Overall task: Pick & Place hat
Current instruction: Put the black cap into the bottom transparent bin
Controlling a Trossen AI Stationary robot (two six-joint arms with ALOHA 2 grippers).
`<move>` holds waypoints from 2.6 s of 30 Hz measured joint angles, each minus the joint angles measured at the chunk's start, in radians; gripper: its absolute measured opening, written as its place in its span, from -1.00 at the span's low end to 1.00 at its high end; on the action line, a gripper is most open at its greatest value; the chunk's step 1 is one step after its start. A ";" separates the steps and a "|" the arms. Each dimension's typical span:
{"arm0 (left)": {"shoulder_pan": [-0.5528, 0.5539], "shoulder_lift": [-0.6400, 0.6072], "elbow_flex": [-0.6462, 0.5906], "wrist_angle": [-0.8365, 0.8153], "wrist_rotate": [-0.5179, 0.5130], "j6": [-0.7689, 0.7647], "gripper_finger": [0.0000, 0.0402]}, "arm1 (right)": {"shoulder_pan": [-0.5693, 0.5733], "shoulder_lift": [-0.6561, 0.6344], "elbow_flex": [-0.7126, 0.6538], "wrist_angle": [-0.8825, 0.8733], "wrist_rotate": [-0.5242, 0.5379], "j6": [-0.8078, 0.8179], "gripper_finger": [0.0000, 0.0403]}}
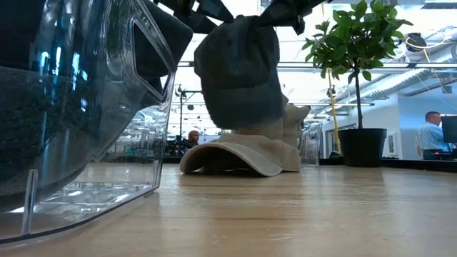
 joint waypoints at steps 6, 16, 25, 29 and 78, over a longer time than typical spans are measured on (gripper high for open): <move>0.000 -0.003 0.002 -0.013 0.055 -0.001 0.52 | 0.003 -0.001 -0.001 0.029 0.002 -0.001 -1.00; 0.001 -0.002 0.002 -0.087 0.109 -0.015 0.46 | 0.029 -0.001 -0.001 0.127 0.001 0.018 -1.00; -0.003 -0.002 0.002 -0.071 0.112 -0.011 -0.64 | 0.029 -0.001 -0.001 0.110 0.001 0.129 -0.96; -0.003 -0.002 0.002 -0.074 0.170 -0.061 -0.92 | 0.029 -0.001 0.000 0.028 0.001 0.197 -0.84; -0.886 0.030 0.288 -0.328 -0.383 -0.277 -0.98 | 0.402 -0.020 -0.167 -0.428 0.159 0.745 -0.99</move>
